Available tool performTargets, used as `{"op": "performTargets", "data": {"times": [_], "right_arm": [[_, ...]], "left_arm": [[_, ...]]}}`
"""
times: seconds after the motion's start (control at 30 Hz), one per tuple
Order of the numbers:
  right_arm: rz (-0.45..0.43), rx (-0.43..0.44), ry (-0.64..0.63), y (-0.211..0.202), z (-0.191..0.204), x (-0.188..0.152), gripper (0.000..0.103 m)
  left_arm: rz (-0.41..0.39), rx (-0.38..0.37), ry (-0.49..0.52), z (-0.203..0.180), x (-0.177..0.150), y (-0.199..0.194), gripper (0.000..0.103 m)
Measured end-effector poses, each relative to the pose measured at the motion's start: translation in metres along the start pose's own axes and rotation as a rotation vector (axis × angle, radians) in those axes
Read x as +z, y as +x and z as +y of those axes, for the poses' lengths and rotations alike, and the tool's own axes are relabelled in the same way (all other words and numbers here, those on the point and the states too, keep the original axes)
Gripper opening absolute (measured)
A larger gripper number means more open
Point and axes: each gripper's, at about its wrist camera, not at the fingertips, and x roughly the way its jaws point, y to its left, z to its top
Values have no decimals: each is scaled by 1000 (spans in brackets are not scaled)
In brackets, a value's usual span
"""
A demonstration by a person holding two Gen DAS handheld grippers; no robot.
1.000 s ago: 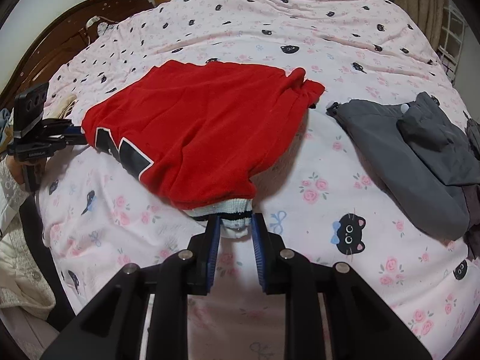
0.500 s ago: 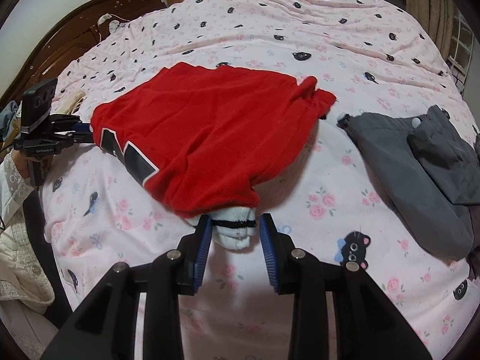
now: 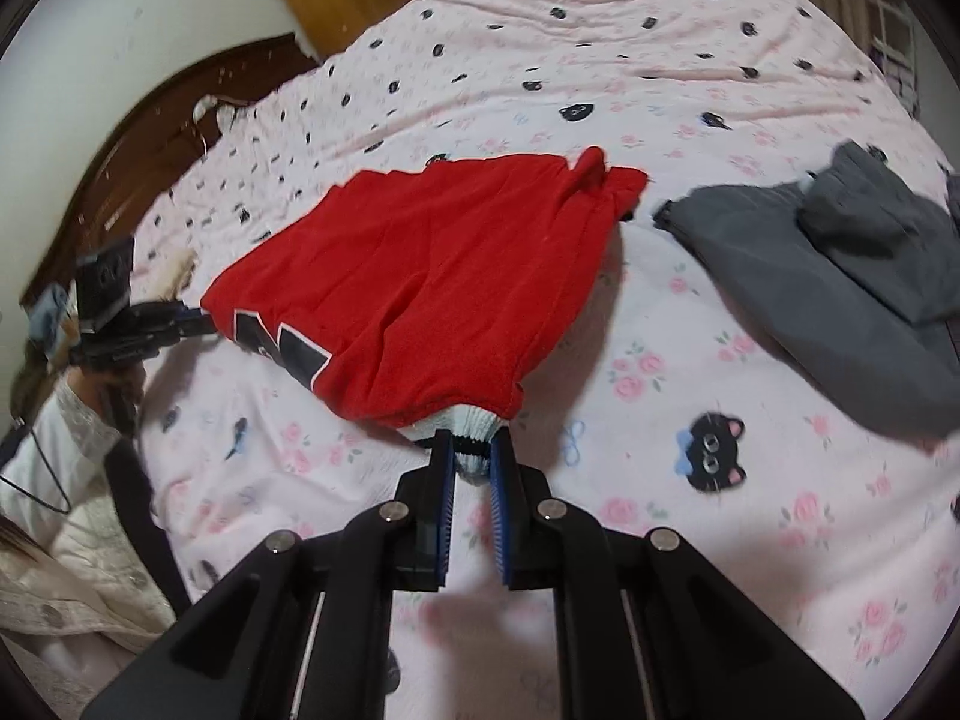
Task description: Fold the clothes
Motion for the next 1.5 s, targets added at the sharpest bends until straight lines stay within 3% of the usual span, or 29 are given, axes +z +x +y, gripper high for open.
{"op": "performTargets", "data": {"times": [0.27,0.6,0.67,0.77,0.93,1.07,1.27,1.4,1.5], "right_arm": [[1,25,24,-20,-1,-19,11],[57,-75,25,1,-8,-39,14],[62,-123,13,-3,-8,-40,14],[59,-219,-20,-19,-6,-38,17],[-105,-263,-85,-49,28,-7,18],[-174,-252,-84,-32,60,16,18],[-43,-280,-87,24,73,12,18],[7,-334,-20,38,43,-6,18],[14,-316,32,41,23,-12,18]], "left_arm": [[36,21,-15,-9,-14,-15,6],[143,135,-118,7,-34,-7,4],[116,154,-168,13,-35,-21,4],[37,216,-136,1,-20,-42,4],[-93,218,-21,-51,24,-46,5],[-74,227,14,-77,39,-13,5],[-4,290,-70,-59,11,15,5],[8,294,-84,-45,-5,26,5],[-9,294,-75,-44,-5,29,5]]}}
